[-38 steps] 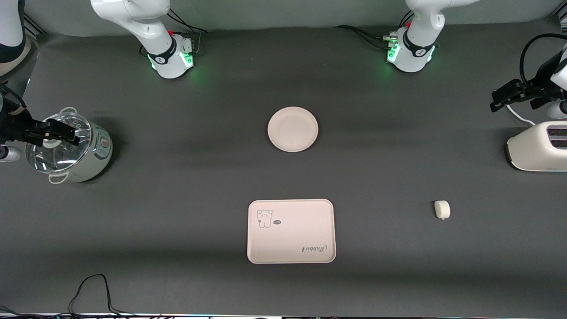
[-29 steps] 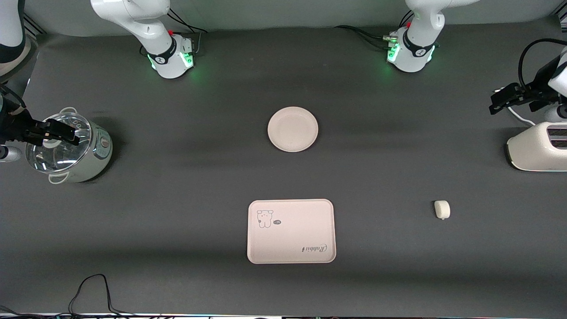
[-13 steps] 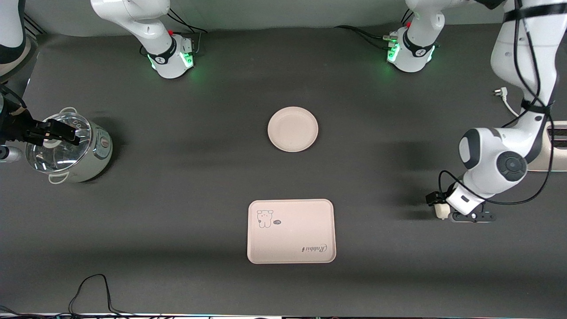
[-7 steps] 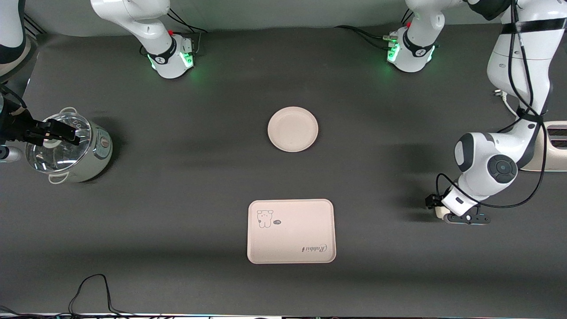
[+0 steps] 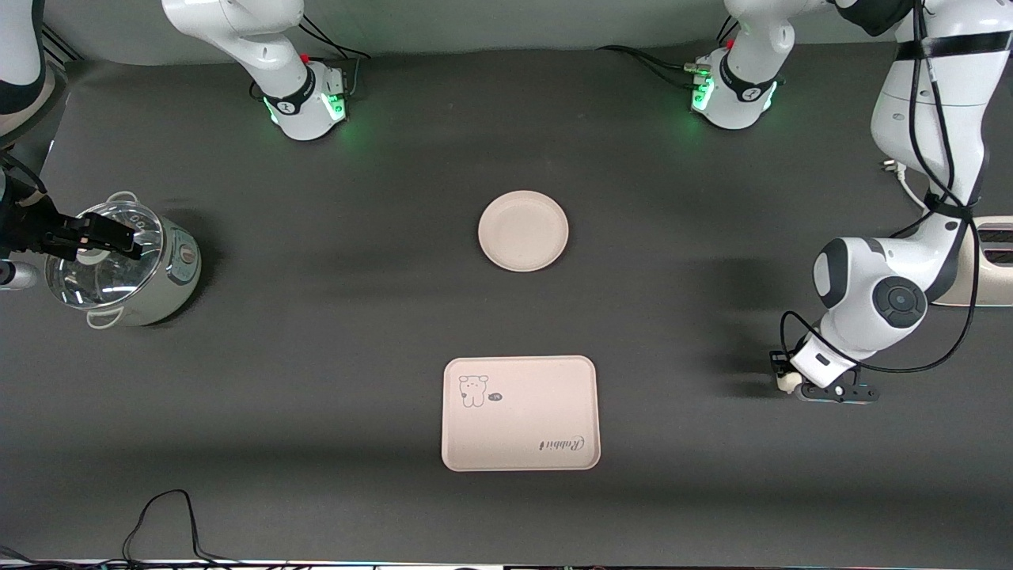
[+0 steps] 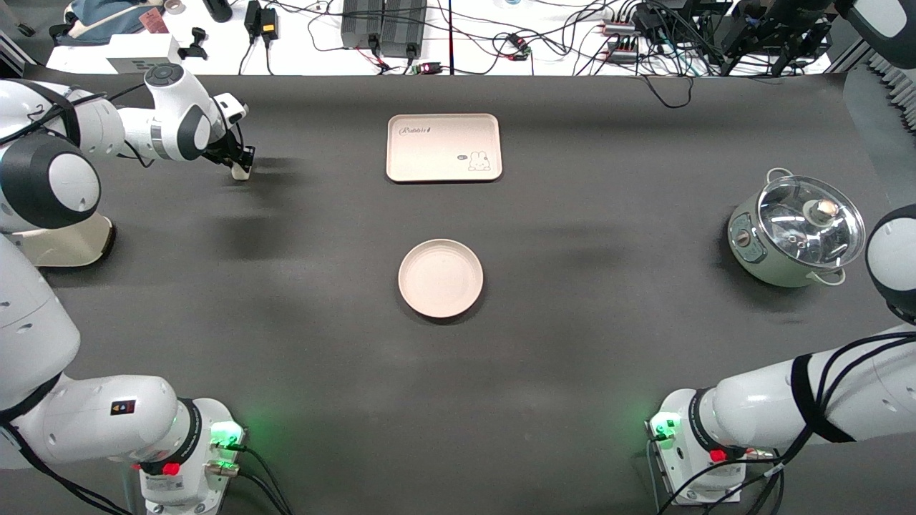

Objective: Place bun in plate and plate on tray
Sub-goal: 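Lower the left gripper onto the white bun and close on it, then carry the bun with the left gripper over the round white plate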

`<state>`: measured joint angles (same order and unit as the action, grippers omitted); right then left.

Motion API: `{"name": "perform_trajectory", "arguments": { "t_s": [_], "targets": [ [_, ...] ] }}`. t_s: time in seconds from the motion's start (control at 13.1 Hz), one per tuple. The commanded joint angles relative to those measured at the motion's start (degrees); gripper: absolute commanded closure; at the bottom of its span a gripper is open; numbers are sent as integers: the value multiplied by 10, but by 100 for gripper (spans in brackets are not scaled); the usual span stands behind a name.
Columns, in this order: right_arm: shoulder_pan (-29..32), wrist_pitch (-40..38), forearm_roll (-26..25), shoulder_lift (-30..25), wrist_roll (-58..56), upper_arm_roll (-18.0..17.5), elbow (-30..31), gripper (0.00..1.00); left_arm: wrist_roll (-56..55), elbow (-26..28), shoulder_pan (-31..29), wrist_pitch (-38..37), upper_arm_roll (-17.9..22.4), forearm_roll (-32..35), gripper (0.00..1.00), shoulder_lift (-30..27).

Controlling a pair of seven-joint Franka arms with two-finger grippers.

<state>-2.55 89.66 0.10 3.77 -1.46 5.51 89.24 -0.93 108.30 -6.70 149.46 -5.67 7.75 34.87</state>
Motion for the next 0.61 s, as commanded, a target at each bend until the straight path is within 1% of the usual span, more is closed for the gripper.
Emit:
{"name": "perform_trajectory", "arguments": {
  "t_s": [0.0,0.15,0.31,0.38,0.54],
  "targets": [
    [-5,-6,-3,-4,0,5,-2,0,-6,-4,0,-37,-1,0,69,-33],
    [-5,-6,-3,-4,0,5,-1,0,-41,-5,6,-112,-6,-5,68,-89],
    [-5,-6,-3,-4,0,5,-1,0,-80,-10,6,-220,-35,-9,66,-156],
    [-5,-6,-3,-4,0,5,-1,0,-96,-16,7,-276,-46,-21,66,-187],
    [-5,-6,-3,-4,0,5,-1,0,-129,-38,10,-386,-79,-69,65,-246]
  ]
}}
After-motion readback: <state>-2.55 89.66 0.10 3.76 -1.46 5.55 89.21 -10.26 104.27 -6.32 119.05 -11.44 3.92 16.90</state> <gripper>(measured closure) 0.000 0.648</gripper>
